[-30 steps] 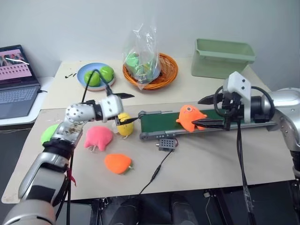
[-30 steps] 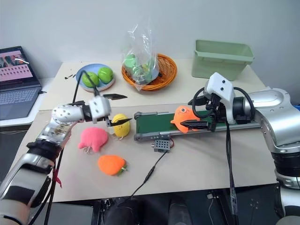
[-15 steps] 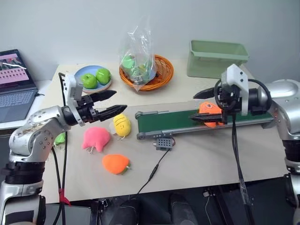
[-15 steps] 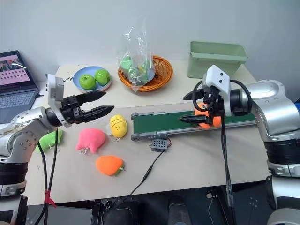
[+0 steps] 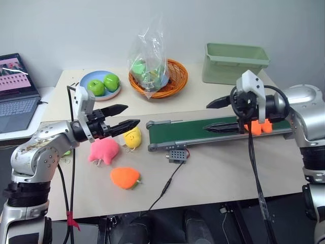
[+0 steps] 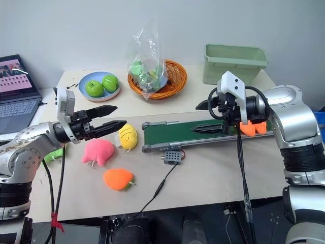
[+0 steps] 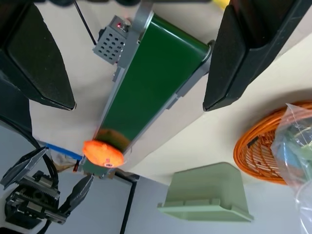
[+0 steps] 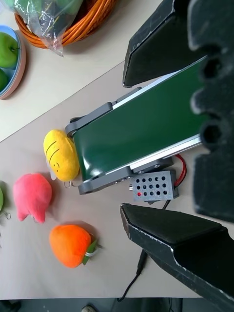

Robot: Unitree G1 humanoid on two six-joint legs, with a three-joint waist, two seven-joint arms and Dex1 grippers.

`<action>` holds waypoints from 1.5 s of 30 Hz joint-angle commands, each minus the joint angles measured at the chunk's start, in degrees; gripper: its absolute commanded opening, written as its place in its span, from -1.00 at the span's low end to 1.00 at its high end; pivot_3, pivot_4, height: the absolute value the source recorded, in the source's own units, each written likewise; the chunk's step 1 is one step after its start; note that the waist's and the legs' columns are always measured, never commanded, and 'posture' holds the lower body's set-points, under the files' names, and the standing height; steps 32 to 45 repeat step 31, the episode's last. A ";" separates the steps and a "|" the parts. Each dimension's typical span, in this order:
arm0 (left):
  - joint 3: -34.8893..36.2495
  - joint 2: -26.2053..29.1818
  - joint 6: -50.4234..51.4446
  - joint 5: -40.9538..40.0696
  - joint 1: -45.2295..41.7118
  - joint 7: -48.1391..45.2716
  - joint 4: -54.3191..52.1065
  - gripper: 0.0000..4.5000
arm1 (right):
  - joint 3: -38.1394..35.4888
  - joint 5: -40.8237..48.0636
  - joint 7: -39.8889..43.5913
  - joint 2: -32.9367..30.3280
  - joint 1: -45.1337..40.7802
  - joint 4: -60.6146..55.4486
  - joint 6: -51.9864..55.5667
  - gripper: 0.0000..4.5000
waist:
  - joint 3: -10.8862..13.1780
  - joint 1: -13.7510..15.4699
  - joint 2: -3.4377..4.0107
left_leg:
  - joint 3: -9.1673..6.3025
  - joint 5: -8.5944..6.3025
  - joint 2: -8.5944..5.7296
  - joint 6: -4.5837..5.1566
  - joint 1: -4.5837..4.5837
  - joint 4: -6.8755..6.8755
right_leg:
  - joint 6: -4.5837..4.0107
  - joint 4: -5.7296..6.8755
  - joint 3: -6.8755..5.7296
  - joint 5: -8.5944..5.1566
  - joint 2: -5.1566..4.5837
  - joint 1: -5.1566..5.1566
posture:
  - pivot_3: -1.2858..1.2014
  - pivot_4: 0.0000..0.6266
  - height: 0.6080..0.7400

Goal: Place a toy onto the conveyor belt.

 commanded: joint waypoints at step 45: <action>0.80 0.76 0.88 6.40 -0.92 0.19 -1.52 0.98 | -1.70 -0.56 -4.12 0.96 2.23 -1.44 -1.11 1.00 | 0.00 0.75 0.00 | 0.02 -0.01 0.02 0.00 0.00 -0.05 | -0.01 -0.05 0.00 0.00 0.00 -0.02 | 0.03 -0.52 1.00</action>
